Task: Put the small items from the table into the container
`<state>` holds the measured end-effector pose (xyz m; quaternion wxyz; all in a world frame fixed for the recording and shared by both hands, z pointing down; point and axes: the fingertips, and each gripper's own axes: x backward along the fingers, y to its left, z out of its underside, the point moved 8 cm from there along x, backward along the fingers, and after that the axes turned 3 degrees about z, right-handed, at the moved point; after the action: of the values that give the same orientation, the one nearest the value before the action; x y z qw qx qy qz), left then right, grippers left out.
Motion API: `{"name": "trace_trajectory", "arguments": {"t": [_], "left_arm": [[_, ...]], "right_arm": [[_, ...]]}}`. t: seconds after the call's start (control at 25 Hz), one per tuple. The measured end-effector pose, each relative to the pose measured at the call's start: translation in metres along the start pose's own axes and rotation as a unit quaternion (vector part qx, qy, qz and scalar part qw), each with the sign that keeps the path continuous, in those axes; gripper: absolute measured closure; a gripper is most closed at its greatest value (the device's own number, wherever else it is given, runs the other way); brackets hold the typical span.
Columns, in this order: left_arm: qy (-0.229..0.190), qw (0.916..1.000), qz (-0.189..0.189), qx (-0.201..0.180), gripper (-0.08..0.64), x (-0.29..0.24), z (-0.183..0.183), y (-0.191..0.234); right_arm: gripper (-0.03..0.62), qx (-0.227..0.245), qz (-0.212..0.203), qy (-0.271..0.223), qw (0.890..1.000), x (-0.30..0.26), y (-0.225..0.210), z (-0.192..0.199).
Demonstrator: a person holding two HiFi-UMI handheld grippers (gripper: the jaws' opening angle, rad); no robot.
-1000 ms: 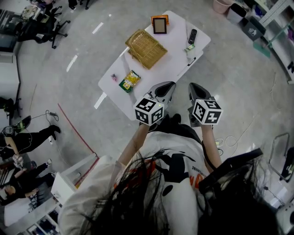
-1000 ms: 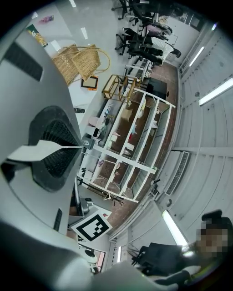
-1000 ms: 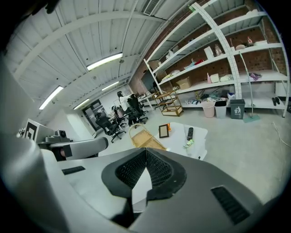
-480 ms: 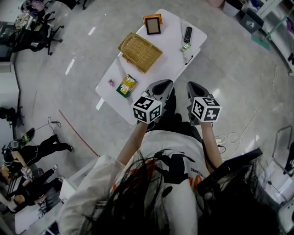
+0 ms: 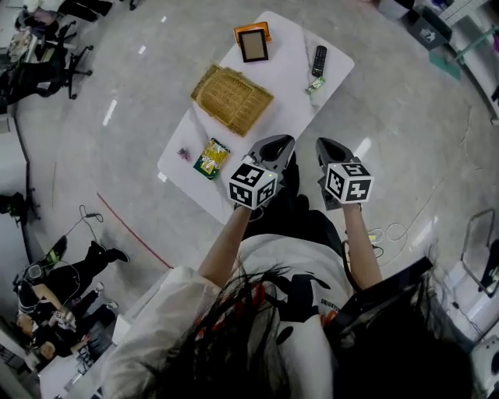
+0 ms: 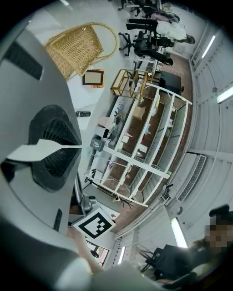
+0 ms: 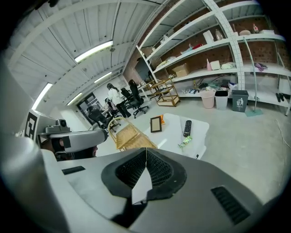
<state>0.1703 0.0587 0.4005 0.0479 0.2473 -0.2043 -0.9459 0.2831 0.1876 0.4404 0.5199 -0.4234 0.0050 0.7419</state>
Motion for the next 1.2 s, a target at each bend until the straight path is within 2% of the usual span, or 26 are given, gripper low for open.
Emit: {"name": "trace_trajectory", "arguments": {"t": [0.24, 0.52, 0.8, 0.92, 1.2], "left_arm": [[0.036, 0.9989, 0.024, -0.016, 0.548, -0.036, 0.005, 0.046], [0.064, 0.9972, 0.040, 0.004, 0.549, -0.083, 0.021, 0.090], [0.092, 0.9941, 0.058, 0.005, 0.549, -0.116, 0.046, 0.126], [0.094, 0.9938, 0.058, 0.009, 0.548, -0.128, 0.055, 0.140], [0.104, 0.9926, 0.059, 0.022, 0.548, -0.152, 0.076, 0.165]], "right_arm": [[0.577, 0.001, 0.017, 0.027, 0.999, -0.052, -0.027, -0.007], [0.577, -0.013, 0.028, 0.061, 0.998, -0.114, -0.065, -0.006], [0.571, 0.008, 0.040, 0.102, 0.994, -0.178, -0.096, 0.007], [0.495, 0.019, 0.039, 0.121, 0.992, -0.204, -0.107, 0.012], [0.476, 0.020, 0.075, 0.145, 0.986, -0.256, -0.134, 0.028]]}}
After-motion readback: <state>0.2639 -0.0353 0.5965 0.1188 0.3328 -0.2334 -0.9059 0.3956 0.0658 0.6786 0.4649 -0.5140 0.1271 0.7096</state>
